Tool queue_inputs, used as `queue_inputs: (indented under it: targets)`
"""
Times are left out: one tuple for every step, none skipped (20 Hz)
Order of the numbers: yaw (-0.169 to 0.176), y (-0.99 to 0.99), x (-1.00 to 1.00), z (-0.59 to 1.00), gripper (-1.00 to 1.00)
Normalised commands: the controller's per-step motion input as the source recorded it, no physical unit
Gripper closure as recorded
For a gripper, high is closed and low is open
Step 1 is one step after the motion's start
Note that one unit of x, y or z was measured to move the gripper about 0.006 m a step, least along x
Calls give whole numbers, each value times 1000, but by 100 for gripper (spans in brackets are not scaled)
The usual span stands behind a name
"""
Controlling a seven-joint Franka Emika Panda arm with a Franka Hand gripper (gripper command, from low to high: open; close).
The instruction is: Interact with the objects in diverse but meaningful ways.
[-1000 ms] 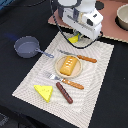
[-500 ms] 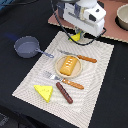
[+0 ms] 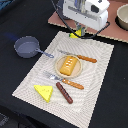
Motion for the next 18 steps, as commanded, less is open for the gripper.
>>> queue_inputs:
  targets:
    - [40,-777,-43,429,100]
    - [30,-851,0,403,100]
    - [19,-903,0,363,100]
    - [14,-906,-6,320,100]
    - [11,-911,-17,303,100]
    - [2,-920,-46,283,100]
    - [0,-929,-80,257,100]
    - [0,-929,-89,254,100]
    - [0,-929,-91,249,100]
    - [0,-931,-117,246,100]
    - [0,-937,-123,251,100]
    - [0,-957,-129,266,100]
    - [0,-963,-140,269,100]
    - [0,-969,-123,271,100]
    - [0,-974,-114,271,100]
    - [0,-980,-109,269,100]
    - [0,-966,-146,243,100]
    - [0,-946,-171,220,100]
